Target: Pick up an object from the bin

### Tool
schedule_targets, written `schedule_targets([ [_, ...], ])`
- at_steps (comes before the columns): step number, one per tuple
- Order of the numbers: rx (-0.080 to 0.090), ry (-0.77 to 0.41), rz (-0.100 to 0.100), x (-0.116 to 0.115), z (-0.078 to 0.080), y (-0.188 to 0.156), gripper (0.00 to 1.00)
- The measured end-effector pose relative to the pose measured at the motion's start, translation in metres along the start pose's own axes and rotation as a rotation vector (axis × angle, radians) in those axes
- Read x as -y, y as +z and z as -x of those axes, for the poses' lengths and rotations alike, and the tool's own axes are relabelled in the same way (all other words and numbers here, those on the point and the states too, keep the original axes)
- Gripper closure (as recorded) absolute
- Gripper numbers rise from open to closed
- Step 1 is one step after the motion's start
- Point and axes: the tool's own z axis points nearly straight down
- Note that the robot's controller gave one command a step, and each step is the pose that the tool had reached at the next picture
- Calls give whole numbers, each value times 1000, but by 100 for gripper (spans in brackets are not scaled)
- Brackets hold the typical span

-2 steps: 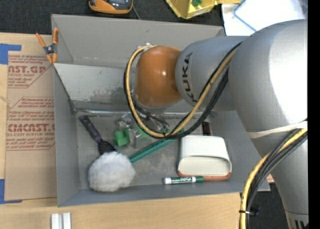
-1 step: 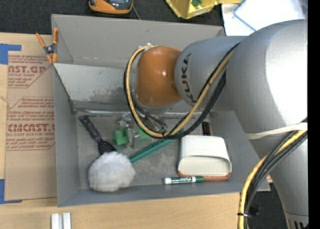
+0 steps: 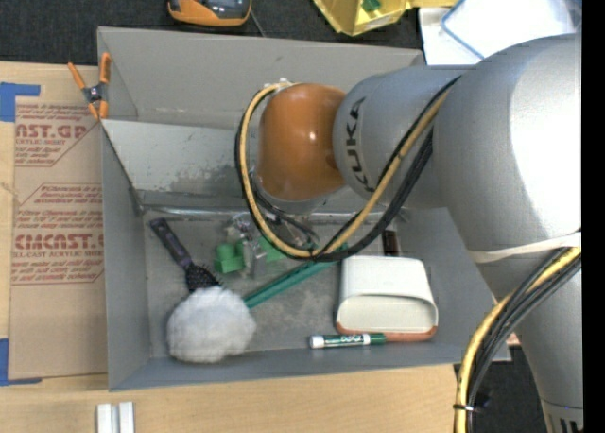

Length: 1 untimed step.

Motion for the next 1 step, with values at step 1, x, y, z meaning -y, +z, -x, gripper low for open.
schedule_targets([
  [1,3,0,0,0,1,-10,100],
])
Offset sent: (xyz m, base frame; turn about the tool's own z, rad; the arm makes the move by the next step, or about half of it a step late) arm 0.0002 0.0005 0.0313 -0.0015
